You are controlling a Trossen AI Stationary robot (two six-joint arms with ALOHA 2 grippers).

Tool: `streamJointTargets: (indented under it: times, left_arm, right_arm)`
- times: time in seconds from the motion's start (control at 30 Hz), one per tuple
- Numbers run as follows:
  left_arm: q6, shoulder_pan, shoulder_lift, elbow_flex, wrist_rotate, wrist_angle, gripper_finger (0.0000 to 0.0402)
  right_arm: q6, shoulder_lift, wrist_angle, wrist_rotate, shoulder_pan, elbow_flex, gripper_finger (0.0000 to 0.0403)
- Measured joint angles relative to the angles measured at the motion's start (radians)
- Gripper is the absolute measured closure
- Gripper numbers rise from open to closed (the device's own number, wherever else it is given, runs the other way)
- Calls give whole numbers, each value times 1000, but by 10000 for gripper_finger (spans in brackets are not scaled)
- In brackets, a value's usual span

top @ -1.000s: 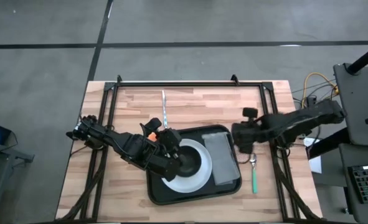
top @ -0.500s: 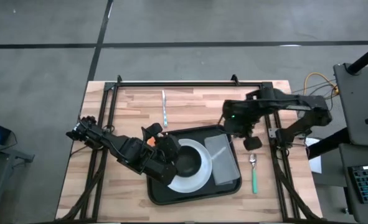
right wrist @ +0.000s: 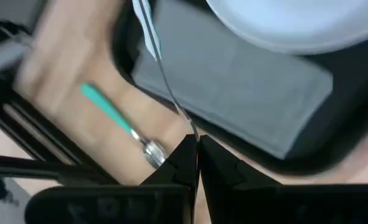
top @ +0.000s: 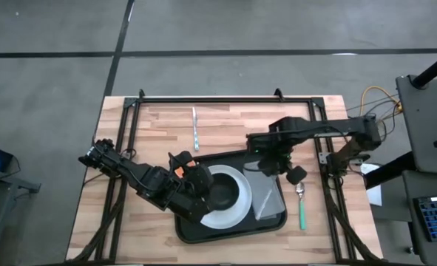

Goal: Set up tray
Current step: Put the blue fork on top of the gray napkin

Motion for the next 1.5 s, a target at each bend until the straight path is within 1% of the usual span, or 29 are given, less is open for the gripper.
streamJointTargets:
  times: [0.23,0.33,0.47,0.67,0.93,1.1,1.23,1.5]
  left_arm:
    - [0,-1,0,0,1,5,331]
    - [-3,-5,0,0,0,8,331]
    - [-4,-14,0,0,1,8,331]
    - [-4,-33,0,0,1,7,331]
    - [-4,-34,0,0,1,7,331]
    - [2,-34,0,0,11,7,331]
    - [15,-33,0,0,58,7,331]
    - [15,-33,-13,0,61,8,331]
  right_arm:
    - [-15,138,-22,82,0,-61,395]
    - [-27,191,-17,94,-6,-72,395]
    - [-60,224,-15,119,-20,-72,395]
    - [-60,284,-7,134,-52,-71,395]
    - [-47,392,28,133,-57,-71,394]
    - [-41,434,52,130,-57,-71,393]
    - [-26,439,53,131,-57,-71,380]
    - [-11,427,49,135,-57,-60,326]
